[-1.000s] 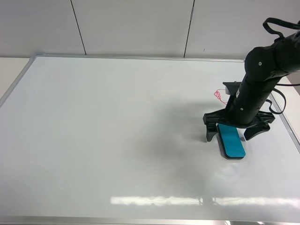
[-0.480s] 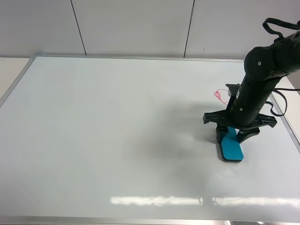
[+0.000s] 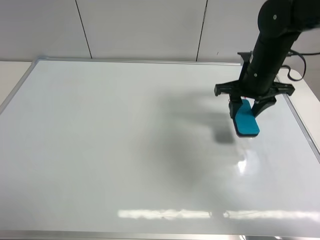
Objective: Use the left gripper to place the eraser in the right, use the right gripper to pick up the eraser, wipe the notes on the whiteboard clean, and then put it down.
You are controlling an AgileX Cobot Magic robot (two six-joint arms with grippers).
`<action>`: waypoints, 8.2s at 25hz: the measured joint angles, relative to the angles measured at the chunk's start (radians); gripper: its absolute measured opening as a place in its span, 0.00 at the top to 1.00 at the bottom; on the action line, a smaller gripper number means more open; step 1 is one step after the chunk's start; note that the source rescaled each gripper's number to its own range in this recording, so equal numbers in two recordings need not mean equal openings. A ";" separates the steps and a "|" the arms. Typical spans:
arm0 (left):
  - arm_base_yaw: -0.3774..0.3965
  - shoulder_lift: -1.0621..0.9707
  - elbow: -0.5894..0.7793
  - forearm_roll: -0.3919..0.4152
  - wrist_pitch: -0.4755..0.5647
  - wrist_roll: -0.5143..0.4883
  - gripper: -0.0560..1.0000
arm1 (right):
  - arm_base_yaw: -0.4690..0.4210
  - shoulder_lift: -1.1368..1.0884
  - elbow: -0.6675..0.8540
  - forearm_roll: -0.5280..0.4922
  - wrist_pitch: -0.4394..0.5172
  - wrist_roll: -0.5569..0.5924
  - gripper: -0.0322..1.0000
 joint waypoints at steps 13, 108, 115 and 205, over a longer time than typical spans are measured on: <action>0.000 0.000 0.000 0.000 0.000 0.000 0.00 | -0.089 0.303 -0.357 -0.022 0.089 -0.022 0.93; 0.000 0.000 0.000 0.000 -0.001 0.000 0.00 | 0.160 0.444 -0.549 0.017 -0.150 -0.143 0.93; 0.000 0.000 0.000 0.000 -0.001 0.001 0.00 | 0.168 0.199 -0.371 0.009 -0.192 0.013 0.93; 0.000 0.000 0.000 0.000 -0.001 0.001 0.00 | -0.368 -1.850 0.748 -0.037 0.031 -0.242 0.00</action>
